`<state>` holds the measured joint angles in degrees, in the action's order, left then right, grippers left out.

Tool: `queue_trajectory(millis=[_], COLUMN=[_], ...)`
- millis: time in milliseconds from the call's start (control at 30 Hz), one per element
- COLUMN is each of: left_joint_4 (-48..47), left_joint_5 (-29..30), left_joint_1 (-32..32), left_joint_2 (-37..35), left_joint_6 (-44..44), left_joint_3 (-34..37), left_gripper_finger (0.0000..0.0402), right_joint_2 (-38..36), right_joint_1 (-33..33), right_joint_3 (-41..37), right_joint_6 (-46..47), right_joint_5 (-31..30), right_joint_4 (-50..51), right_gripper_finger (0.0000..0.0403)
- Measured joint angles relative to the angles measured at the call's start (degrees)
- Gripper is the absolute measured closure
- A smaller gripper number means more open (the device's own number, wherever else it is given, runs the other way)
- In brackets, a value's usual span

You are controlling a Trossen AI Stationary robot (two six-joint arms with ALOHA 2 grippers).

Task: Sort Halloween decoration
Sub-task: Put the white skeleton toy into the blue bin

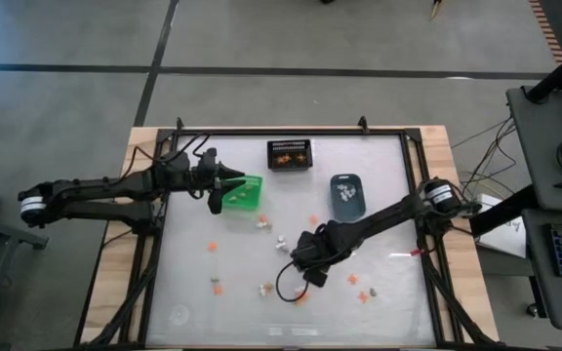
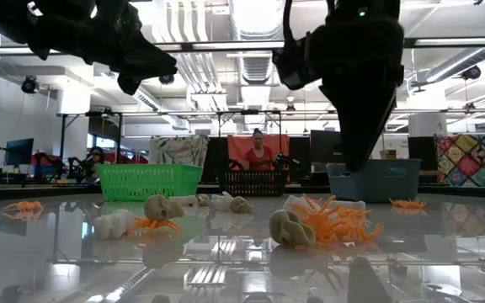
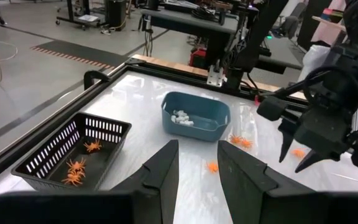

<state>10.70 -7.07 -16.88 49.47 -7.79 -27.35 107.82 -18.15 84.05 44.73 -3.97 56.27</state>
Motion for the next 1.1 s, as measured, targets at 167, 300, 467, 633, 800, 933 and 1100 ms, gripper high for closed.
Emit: queue_trajectory(millis=[167, 300, 467, 633, 800, 933, 1100], left_joint_4=[0.0, 0.0, 0.0, 0.0, 0.0, 0.0, 0.0], left_joint_5=[0.0, 0.0, 0.0, 0.0, 0.0, 0.0, 0.0], left_joint_1=[0.0, 0.0, 0.0, 0.0, 0.0, 0.0, 0.0], left_joint_2=[0.0, 0.0, 0.0, 0.0, 0.0, 0.0, 0.0], left_joint_6=[0.2, 0.2, 0.7, 0.8, 0.8, 0.9, 0.9], left_joint_3=[0.0, 0.0, 0.1, 0.1, 0.1, 0.1, 0.1], left_gripper_finger=[0.0308, 0.0308, 0.0308, 0.0308, 0.0308, 0.0308, 0.0308], right_joint_2=[1.5, 3.5, 5.7, 6.2, 5.9, 5.9, 5.9], right_joint_1=[0.1, 0.0, 0.3, 0.7, 1.1, 1.3, 1.3], right_joint_3=[0.0, 0.0, 0.0, 0.0, 0.0, 0.0, 0.0], right_joint_6=[0.5, -0.3, -1.1, -1.7, -2.1, -2.7, -3.5], right_joint_5=[-0.4, -0.5, -0.5, -0.5, -0.5, -0.5, -0.5], right_joint_4=[-0.1, -0.1, -0.1, 0.0, 0.0, -0.2, -0.7], right_gripper_finger=[0.0248, 0.0241, 0.0246, 0.0257, 0.0271, 0.0297, 0.0344])
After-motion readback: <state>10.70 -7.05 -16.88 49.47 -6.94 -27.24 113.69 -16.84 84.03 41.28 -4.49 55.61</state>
